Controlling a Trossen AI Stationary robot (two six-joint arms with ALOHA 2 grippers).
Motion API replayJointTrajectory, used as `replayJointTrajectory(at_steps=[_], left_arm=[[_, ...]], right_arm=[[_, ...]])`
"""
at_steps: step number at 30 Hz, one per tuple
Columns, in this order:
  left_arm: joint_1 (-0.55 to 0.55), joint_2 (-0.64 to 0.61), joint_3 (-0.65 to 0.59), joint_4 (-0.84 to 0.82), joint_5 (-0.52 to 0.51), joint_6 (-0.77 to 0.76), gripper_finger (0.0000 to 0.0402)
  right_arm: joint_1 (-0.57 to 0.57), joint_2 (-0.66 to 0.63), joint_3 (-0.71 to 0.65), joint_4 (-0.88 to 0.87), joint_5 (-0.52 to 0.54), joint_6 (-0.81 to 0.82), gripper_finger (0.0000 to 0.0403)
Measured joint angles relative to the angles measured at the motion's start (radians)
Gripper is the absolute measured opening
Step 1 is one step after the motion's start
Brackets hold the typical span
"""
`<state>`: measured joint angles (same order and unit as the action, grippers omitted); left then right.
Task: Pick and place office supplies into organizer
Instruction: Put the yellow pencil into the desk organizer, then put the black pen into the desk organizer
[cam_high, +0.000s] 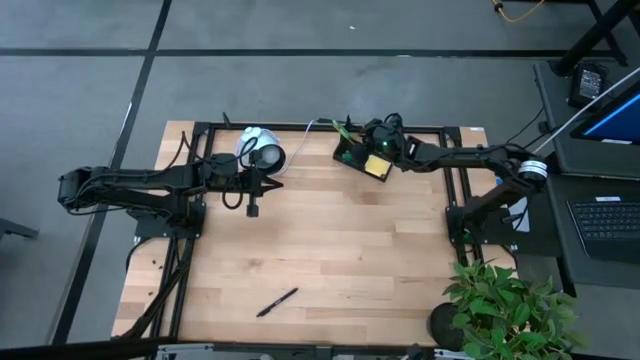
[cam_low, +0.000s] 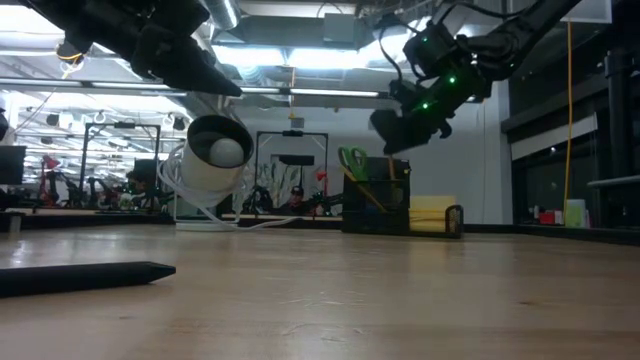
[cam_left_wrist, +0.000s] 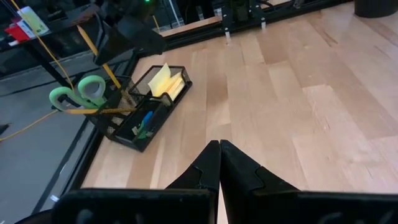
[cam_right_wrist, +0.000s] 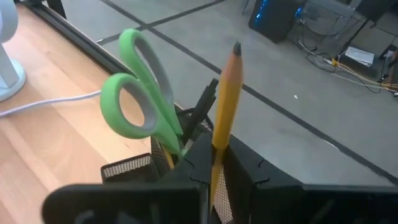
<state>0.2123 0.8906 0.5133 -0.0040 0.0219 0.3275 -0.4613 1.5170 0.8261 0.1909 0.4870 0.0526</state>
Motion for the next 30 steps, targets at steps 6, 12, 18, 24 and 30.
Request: replayJointTrajectory(at_steps=[6, 12, 18, 24, 30], left_arm=[[0.000, 0.000, 0.000, 0.000, 0.000, 0.000, 0.0003], [0.000, 0.000, 0.000, 0.000, 0.000, 0.000, 0.0001], [0.000, 0.000, 0.000, 0.000, 0.000, 0.000, 0.0002], [0.000, 0.000, 0.000, 0.000, 0.000, 0.000, 0.0003], [0.000, 0.000, 0.000, 0.000, 0.000, 0.000, 0.0002]], right_arm=[[-0.001, 0.017, 0.000, 0.000, 0.000, 0.020, 0.0025], [-0.007, 0.019, 0.000, 0.000, -0.001, 0.020, 0.0077], [-0.007, 0.019, 0.000, 0.020, -0.001, 0.019, 0.0107], [-0.007, 0.019, 0.000, 0.107, 0.000, -0.008, 0.0116], [-0.002, 0.019, 0.000, 0.254, -0.005, -0.087, 0.0117]])
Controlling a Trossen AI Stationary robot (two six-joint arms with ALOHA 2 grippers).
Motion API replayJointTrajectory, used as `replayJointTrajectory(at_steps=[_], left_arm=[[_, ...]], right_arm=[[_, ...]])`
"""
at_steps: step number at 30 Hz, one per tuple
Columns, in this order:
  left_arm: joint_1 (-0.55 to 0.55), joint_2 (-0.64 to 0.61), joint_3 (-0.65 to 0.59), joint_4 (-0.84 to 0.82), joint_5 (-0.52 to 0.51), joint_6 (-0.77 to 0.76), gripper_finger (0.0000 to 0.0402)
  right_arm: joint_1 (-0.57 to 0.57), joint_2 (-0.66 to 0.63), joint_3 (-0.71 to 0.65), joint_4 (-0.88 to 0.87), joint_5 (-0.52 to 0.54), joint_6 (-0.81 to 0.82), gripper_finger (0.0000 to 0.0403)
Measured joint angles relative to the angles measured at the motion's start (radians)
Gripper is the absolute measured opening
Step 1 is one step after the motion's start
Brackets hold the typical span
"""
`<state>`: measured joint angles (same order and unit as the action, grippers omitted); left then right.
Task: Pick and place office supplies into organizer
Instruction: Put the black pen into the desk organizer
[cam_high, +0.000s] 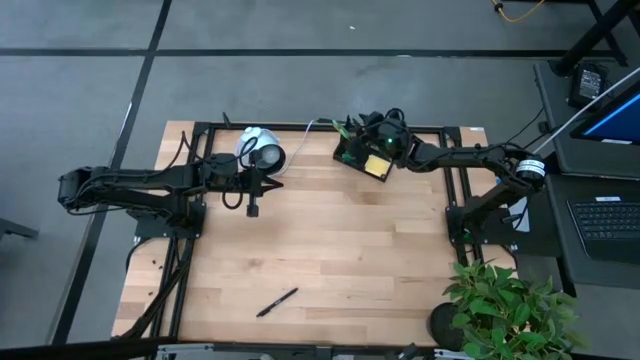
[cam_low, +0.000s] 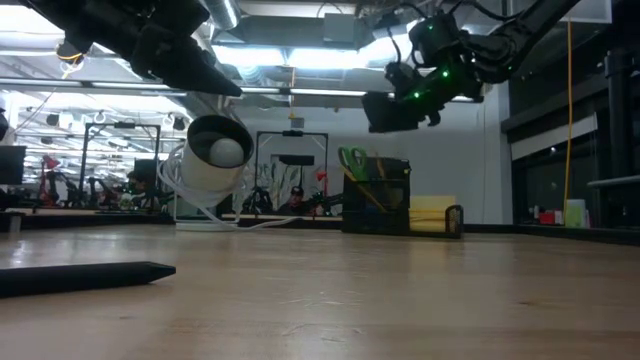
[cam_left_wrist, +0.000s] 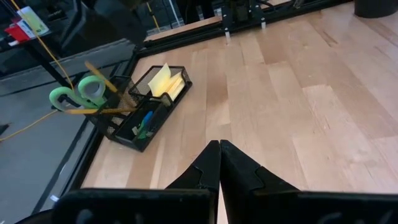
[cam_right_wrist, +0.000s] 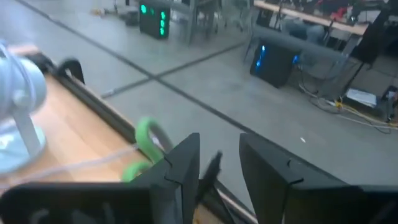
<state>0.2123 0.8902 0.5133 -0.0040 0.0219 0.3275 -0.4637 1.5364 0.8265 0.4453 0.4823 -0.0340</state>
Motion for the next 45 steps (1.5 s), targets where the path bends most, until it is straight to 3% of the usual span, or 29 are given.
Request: replayJointTrajectory(at_steps=[8, 12, 15, 19, 23, 26, 31, 36, 41, 45], left_arm=[[0.000, 0.000, 0.000, 0.000, 0.000, 0.000, 0.0002], [-0.001, -0.009, 0.000, -0.009, 0.003, 0.000, 0.0002], [-0.001, -0.032, 0.000, -0.061, 0.036, 0.001, 0.0001], [-0.015, -0.058, 0.000, -0.152, 0.079, -0.006, 0.0002], [-0.069, -0.066, 0.000, -0.203, 0.067, -0.086, 0.0001], [-0.144, -0.066, 0.000, -0.250, 0.018, -0.135, 0.0001], [-0.341, -0.050, 0.000, -0.355, -0.215, -0.332, 0.0002], [-0.557, 0.011, 0.037, -0.354, -0.290, -0.531, 0.0001], [-0.747, 0.164, 0.156, -0.402, -0.410, -0.684, 0.0001], [-0.845, 0.322, 0.307, -0.561, -0.477, -0.846, 0.0002]], right_arm=[[0.030, -0.008, 0.000, 0.065, -0.021, -0.002, 0.0118], [0.069, -0.038, 0.000, 0.069, -0.101, -0.003, 0.0114], [0.111, -0.075, 0.000, 0.060, -0.182, -0.028, 0.0089], [0.190, -0.120, 0.000, 0.048, -0.249, -0.064, 0.0019], [0.275, -0.134, 0.000, 0.049, -0.249, -0.106, 0.0010], [0.330, -0.134, 0.000, 0.042, -0.248, -0.108, 0.0005], [0.423, -0.134, 0.000, 0.033, -0.190, -0.110, 0.0004], [0.507, -0.134, 0.000, 0.007, -0.162, -0.107, 0.0004], [0.590, -0.134, 0.000, -0.044, -0.162, -0.074, 0.0003], [0.651, -0.134, 0.000, -0.064, -0.155, -0.048, 0.0003]])
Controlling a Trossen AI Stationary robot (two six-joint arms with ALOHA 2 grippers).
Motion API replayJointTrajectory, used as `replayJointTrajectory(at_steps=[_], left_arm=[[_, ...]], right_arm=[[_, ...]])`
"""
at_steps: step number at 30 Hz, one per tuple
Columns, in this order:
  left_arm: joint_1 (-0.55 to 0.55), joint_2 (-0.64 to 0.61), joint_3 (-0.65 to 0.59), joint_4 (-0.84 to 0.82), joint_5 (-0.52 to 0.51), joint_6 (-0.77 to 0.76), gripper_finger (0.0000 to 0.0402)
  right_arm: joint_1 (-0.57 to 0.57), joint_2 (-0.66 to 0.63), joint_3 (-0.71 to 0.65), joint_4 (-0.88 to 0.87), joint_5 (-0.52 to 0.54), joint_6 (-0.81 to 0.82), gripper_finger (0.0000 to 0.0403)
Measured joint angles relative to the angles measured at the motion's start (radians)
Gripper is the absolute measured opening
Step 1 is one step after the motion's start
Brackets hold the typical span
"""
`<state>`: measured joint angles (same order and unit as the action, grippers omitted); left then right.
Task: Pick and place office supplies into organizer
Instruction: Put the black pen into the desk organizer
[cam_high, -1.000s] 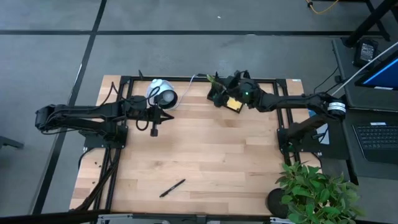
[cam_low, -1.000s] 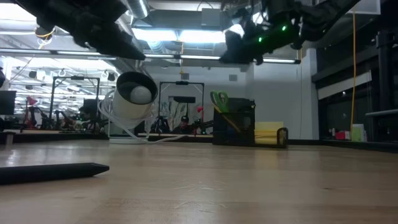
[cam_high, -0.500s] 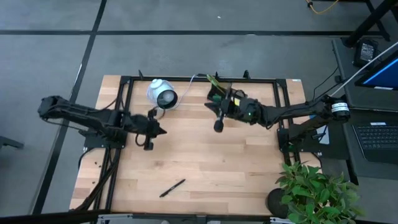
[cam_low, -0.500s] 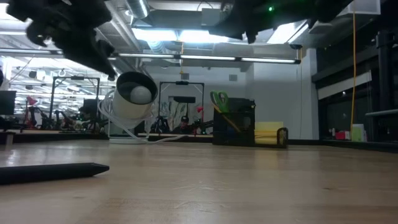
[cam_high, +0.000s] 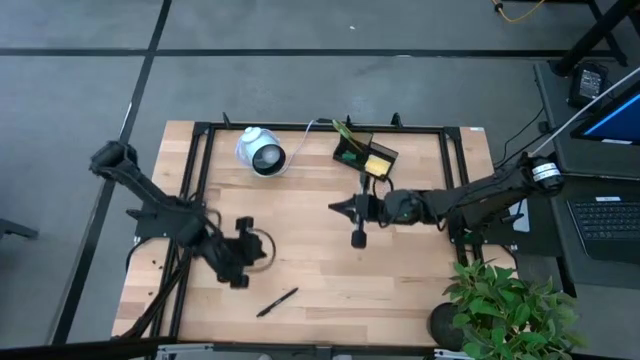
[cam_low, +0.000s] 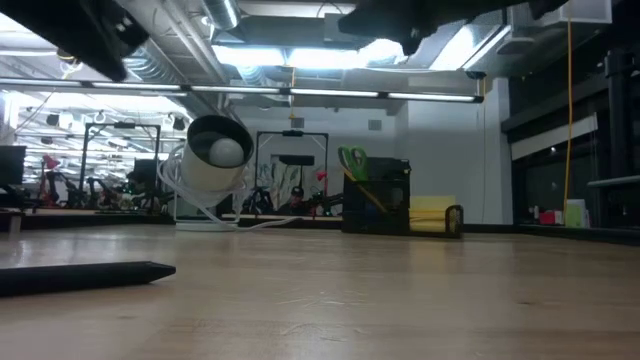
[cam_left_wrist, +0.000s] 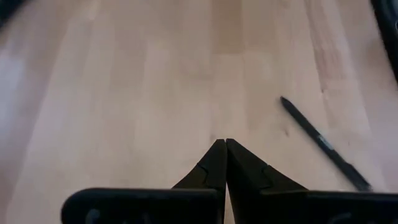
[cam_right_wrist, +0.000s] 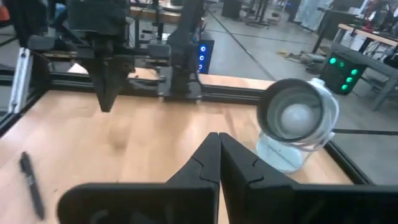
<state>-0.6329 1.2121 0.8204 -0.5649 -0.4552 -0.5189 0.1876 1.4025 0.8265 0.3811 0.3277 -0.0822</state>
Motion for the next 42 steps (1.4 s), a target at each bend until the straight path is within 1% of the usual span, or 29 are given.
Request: replayJointTrajectory(at_steps=[4, 7, 12, 16, 18, 24, 27, 30, 33, 38, 42], left_arm=[[-0.069, 0.155, 0.165, -0.154, 0.001, -0.159, 0.0001], [-0.109, 0.263, 0.284, -0.247, 0.004, -0.262, 0.0002], [-0.160, 0.410, 0.465, -0.310, 0.008, -0.398, 0.0001], [-0.186, 0.512, 0.576, -0.325, 0.012, -0.467, 0.0001], [-0.193, 0.562, 0.616, -0.341, 0.030, -0.495, 0.0001], [-0.199, 0.665, 0.672, -0.389, 0.098, -0.604, 0.0001], [-0.190, 0.690, 0.672, -0.392, 0.111, -0.647, 0.0004], [-0.178, 0.701, 0.673, -0.390, 0.129, -0.650, 0.0013], [-0.169, 0.704, 0.673, -0.390, 0.162, -0.631, 0.0028], [-0.164, 0.704, 0.673, -0.382, 0.165, -0.589, 0.0063], [-0.156, 0.704, 0.673, -0.381, 0.166, -0.636, 0.0096]], right_arm=[[0.062, 0.000, 0.000, -0.036, 0.066, 0.022, 0.0003], [0.101, 0.000, 0.000, -0.078, 0.092, 0.053, 0.0004], [0.158, 0.005, 0.000, -0.125, 0.100, 0.092, 0.0006], [0.198, 0.005, 0.000, -0.141, 0.100, 0.108, 0.0006], [0.215, 0.005, 0.000, -0.141, 0.100, 0.108, 0.0006], [0.244, 0.005, 0.000, -0.143, 0.100, 0.106, 0.0006], [0.243, 0.005, 0.000, -0.161, 0.099, 0.121, 0.0007], [0.242, 0.005, 0.000, -0.197, 0.100, 0.154, 0.0007], [0.241, 0.007, 0.000, -0.221, 0.100, 0.184, 0.0007], [0.241, 0.028, 0.000, -0.225, 0.100, 0.185, 0.0007], [0.241, 0.060, 0.000, -0.220, 0.099, 0.185, 0.0007]])
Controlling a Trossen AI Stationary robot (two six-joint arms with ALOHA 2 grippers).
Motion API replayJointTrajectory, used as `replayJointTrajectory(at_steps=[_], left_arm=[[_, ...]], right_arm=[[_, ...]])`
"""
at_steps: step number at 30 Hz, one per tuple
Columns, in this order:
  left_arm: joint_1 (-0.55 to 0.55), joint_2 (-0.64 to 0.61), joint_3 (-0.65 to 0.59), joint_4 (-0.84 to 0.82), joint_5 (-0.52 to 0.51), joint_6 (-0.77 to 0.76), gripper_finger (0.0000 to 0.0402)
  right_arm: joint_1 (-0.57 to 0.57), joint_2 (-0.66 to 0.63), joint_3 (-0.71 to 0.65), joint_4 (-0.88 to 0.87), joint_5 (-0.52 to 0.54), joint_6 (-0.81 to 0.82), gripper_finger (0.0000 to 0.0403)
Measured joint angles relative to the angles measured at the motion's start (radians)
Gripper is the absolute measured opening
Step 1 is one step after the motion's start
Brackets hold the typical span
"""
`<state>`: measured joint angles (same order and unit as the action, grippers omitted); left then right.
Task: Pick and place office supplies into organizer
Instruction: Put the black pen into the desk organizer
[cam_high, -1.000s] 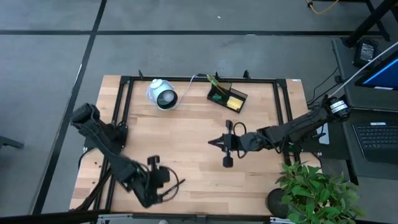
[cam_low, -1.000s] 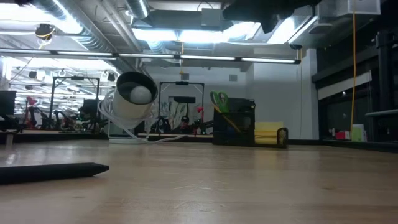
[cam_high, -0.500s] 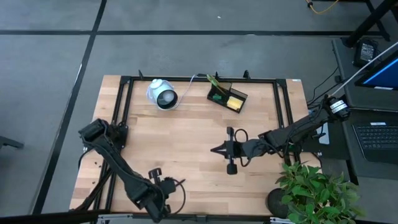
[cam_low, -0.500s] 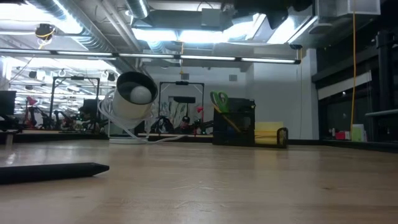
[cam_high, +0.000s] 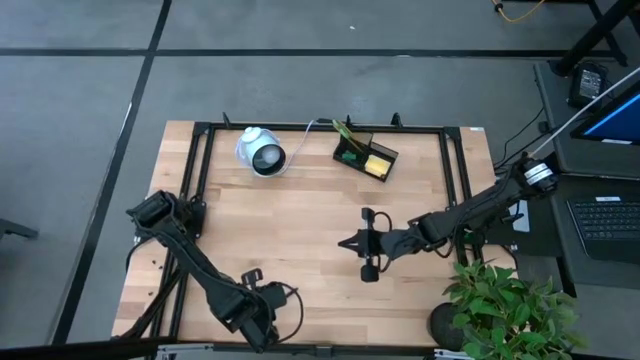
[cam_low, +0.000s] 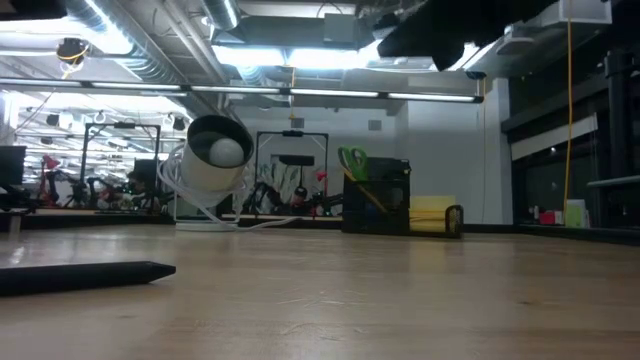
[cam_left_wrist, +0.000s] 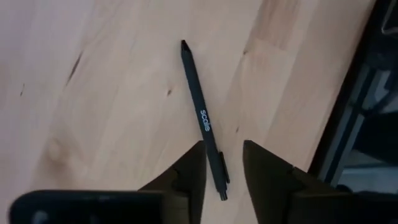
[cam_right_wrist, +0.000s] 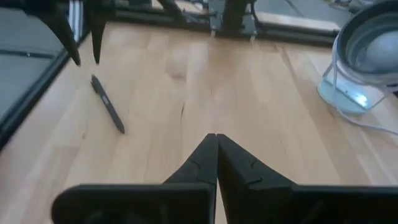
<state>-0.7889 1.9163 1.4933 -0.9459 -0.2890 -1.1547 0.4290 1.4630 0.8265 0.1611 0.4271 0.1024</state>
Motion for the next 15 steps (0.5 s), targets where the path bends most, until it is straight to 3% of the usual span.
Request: replayJointTrajectory(at_steps=[8, 15], left_arm=[[0.016, 0.000, 0.000, 0.003, 0.004, -0.104, 0.0149], [0.020, 0.041, 0.000, 0.006, 0.046, -0.157, 0.0154]], right_arm=[[0.000, 0.057, 0.000, 0.004, -0.001, -0.001, 0.0007], [0.000, 0.062, 0.000, 0.007, -0.001, -0.003, 0.0007]])
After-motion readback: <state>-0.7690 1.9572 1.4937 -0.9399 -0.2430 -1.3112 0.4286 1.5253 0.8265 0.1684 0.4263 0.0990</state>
